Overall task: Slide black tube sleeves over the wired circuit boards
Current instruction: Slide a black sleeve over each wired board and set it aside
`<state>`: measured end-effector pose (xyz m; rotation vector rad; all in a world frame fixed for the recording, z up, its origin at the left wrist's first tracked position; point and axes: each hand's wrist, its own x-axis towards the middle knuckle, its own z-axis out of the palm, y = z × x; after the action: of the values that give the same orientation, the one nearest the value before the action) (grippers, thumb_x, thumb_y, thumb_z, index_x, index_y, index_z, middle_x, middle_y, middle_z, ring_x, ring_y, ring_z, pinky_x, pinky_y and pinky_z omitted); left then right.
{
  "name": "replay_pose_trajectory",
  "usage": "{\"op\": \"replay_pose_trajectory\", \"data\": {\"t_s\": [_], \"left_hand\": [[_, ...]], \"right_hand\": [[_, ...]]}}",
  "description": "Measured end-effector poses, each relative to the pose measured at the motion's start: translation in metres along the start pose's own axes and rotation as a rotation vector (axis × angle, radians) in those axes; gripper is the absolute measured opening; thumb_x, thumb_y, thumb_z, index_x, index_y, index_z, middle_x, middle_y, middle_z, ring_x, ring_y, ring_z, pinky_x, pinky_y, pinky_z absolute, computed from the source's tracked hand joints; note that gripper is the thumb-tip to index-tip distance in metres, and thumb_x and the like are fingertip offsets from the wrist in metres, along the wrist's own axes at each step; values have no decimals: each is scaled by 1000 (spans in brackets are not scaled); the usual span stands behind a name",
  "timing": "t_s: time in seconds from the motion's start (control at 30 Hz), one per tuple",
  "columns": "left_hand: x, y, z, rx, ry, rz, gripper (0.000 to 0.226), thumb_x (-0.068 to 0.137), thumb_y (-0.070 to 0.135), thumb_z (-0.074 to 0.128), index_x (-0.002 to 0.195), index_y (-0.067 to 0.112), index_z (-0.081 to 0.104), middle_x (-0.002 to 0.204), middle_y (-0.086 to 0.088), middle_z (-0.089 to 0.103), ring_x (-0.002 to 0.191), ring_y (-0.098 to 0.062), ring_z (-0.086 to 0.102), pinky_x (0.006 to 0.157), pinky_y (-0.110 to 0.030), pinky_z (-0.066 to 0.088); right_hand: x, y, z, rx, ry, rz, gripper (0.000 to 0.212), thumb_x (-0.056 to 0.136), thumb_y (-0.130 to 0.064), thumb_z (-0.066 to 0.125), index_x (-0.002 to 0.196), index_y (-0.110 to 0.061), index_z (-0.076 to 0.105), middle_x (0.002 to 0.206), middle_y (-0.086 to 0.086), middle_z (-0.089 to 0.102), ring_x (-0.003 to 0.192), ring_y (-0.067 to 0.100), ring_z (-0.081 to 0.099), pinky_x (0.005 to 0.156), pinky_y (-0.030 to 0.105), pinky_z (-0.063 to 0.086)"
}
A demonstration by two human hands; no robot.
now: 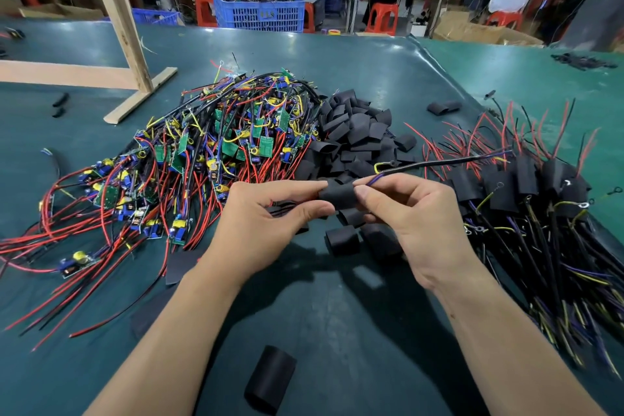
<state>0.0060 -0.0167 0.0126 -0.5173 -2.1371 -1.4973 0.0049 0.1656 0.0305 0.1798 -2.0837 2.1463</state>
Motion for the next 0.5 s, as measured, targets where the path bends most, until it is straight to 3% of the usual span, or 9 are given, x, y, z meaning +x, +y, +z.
{"op": "replay_pose_trajectory", "data": {"t_s": [0.13,0.3,0.5], "left_hand": [[-1,-5,0,-12,-9,-1,39,68,2,84,99,22,72,73,33,67,79,12,66,73,-5,48],[-2,-1,1,10,38,22,39,61,10,88,97,17,75,79,18,72,75,5,68,76,-17,53],[-2,-1,2,98,11,124,42,67,23,86,104,9,73,75,-6,73,66,-27,67,65,-38,53]], "right_hand": [[-2,2,2,27,10,31,14,80,-2,75,72,-14,77,70,2,73,62,12,61,61,19,53],[-3,3,6,142,32,133,17,80,-2,74,66,-12,77,69,5,71,62,17,62,59,21,53],[-3,1,4,230,1,192,17,78,-3,73,65,-13,77,71,6,71,61,16,63,60,22,53]]}}
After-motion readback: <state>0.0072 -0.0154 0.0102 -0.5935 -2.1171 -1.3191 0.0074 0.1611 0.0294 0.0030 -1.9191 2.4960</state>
